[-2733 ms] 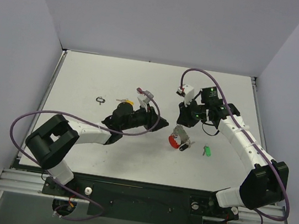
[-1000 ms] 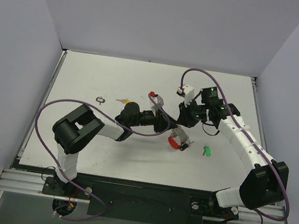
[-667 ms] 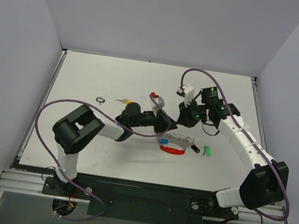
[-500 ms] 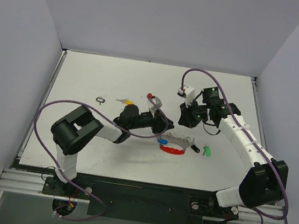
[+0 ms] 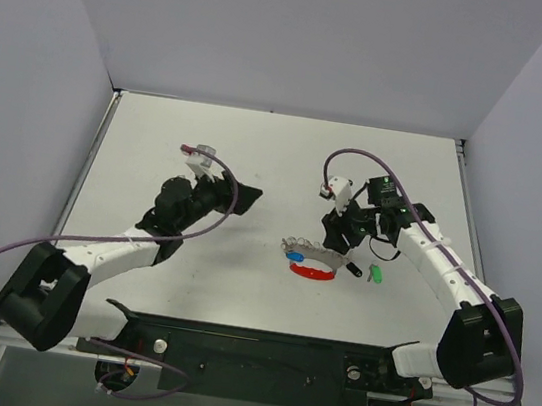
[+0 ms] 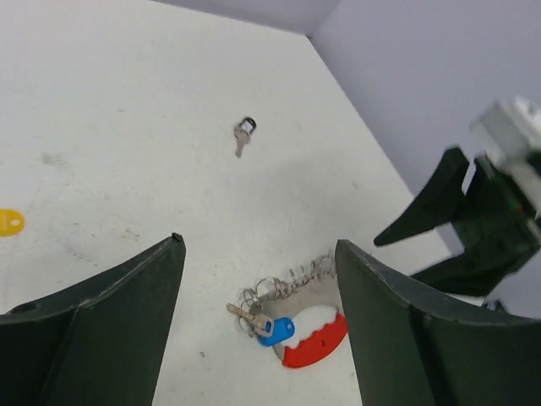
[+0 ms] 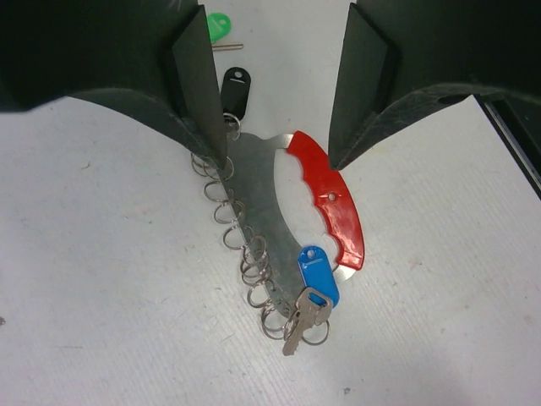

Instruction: Put the keys on the keyring

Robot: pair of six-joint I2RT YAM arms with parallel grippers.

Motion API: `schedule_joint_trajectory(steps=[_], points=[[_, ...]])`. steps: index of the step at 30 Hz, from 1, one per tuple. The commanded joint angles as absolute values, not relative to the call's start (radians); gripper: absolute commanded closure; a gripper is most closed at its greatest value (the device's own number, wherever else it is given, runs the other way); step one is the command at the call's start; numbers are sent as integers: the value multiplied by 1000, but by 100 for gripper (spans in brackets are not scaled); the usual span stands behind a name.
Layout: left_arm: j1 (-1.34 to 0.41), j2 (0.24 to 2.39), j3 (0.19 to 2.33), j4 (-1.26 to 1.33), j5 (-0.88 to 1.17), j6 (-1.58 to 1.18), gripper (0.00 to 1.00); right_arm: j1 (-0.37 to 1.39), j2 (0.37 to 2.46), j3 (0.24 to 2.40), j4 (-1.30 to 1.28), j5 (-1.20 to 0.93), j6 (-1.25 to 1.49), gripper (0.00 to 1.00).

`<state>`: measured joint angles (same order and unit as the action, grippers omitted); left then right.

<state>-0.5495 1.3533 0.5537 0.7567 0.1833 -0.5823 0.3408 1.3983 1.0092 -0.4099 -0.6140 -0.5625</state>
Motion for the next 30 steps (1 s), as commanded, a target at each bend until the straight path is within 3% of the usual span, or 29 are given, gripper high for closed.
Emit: schedule_joint_trajectory(steps=[1, 6, 9, 12, 16, 25, 30], points=[[-395, 1198, 548, 476, 155, -817, 14, 310, 1307, 973, -351, -597, -581, 47], [-163, 1100, 492, 440, 403, -986, 13, 285, 1380, 1061, -491, -600, -425, 48], [-88, 1083, 537, 307, 530, -910, 17, 278, 1388, 1062, -522, -572, -347, 49], [-90, 1051, 623, 79, 534, -693, 18, 243, 1425, 1078, -535, -567, -249, 49], [-92, 984, 638, -33, 532, -545, 20, 178, 1485, 1095, -511, -563, -94, 51], [-80, 934, 630, -15, 563, -520, 21, 107, 1549, 1040, -400, -534, 87, 56], [-58, 959, 626, 24, 584, -532, 21, 106, 1637, 1083, -400, -538, 136, 69]])
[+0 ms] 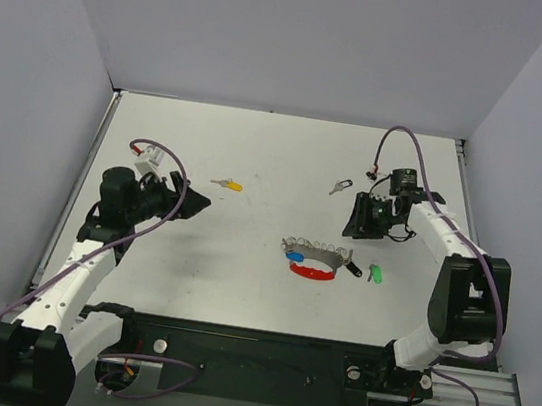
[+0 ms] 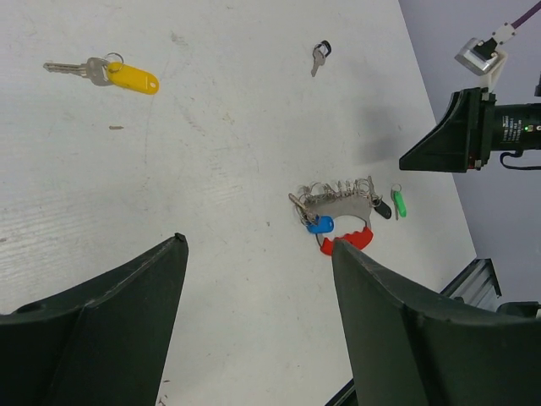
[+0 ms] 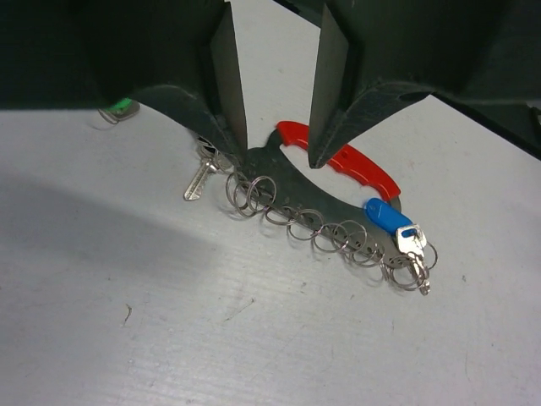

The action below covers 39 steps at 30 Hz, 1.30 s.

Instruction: Put the keys on the keyring

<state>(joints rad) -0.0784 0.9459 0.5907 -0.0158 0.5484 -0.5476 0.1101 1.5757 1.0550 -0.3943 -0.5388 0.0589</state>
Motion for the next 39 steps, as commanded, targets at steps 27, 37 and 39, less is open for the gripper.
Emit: schedule_joint_trajectory(steps=[27, 37, 39], points=[[-11, 1009, 620, 61, 641, -572, 27, 81, 1753, 1058, -422, -500, 155, 86], [-6, 1008, 621, 63, 643, -575, 27, 94, 1787, 1063, -428, -499, 155, 86], [-5, 1008, 620, 64, 646, -578, 27, 98, 1790, 1063, -429, -500, 153, 86]])
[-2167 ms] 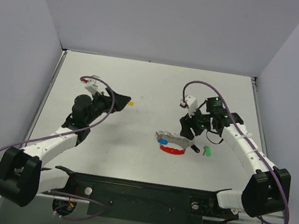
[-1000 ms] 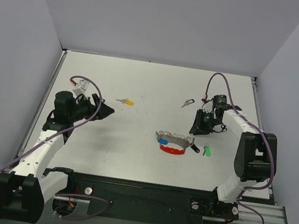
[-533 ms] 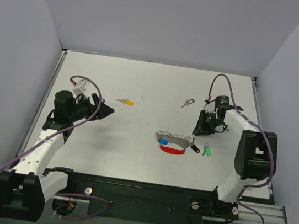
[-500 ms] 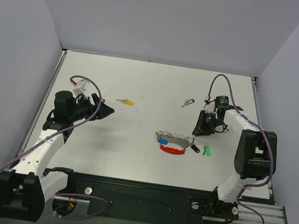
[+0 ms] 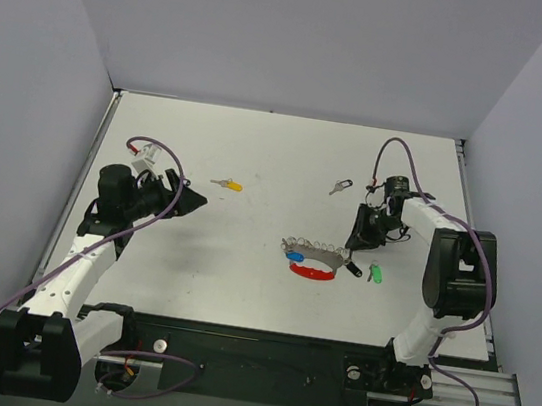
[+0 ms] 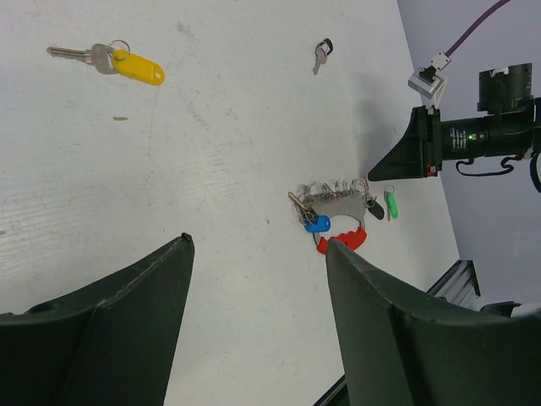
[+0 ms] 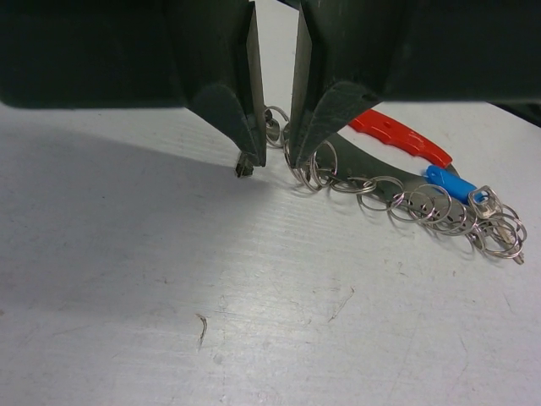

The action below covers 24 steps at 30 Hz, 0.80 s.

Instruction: Put the keys on the keyring

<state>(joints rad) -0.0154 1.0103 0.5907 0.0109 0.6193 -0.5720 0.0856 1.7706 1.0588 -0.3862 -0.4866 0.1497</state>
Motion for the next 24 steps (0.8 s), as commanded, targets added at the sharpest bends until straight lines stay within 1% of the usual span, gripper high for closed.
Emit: schedule_joint_trajectory(steps=[1, 14, 24], points=[[-6, 1009, 620, 63, 644, -577, 27, 101, 1793, 1063, -430, -497, 155, 86], [-5, 1008, 618, 66, 644, -578, 27, 120, 1815, 1069, -442, -512, 152, 85], [-5, 1011, 618, 64, 647, -580, 27, 121, 1799, 1069, -440, -561, 152, 86]])
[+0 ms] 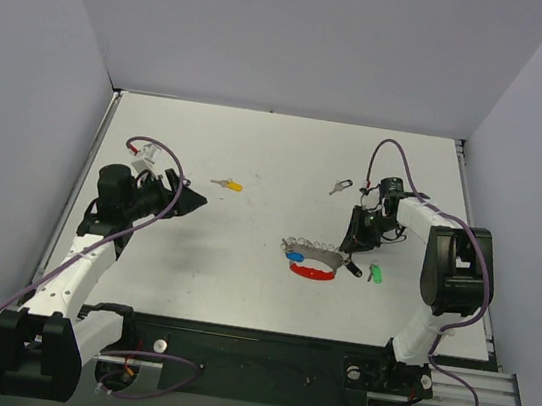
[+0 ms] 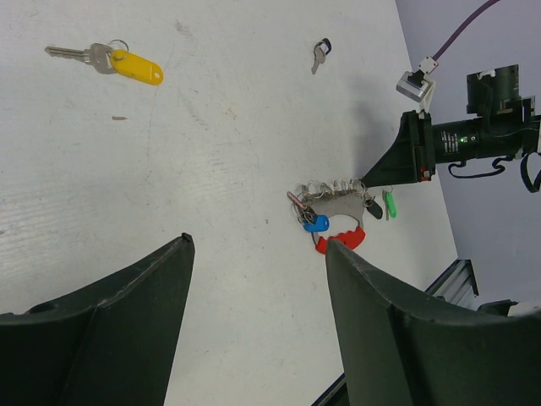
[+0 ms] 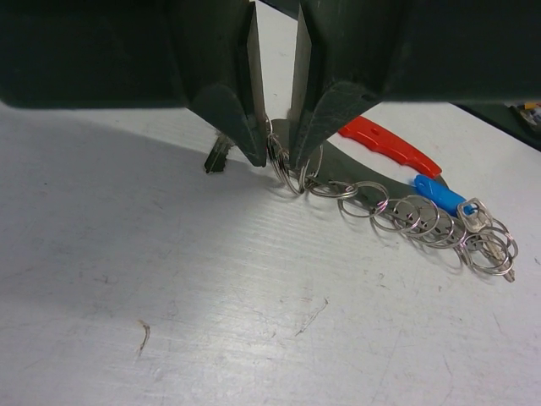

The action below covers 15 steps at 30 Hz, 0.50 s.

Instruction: Put the keys on the keyring

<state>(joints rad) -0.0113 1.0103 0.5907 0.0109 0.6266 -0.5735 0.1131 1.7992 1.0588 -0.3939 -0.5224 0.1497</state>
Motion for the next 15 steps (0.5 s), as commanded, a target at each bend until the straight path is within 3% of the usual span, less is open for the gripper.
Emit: schedule_joint_trajectory(steps=[1, 15], points=[[-5, 1011, 620, 66, 647, -583, 27, 121, 1798, 1069, -439, -561, 153, 86], [-5, 1008, 618, 69, 649, -583, 27, 118, 1787, 1071, -440, -581, 147, 87]])
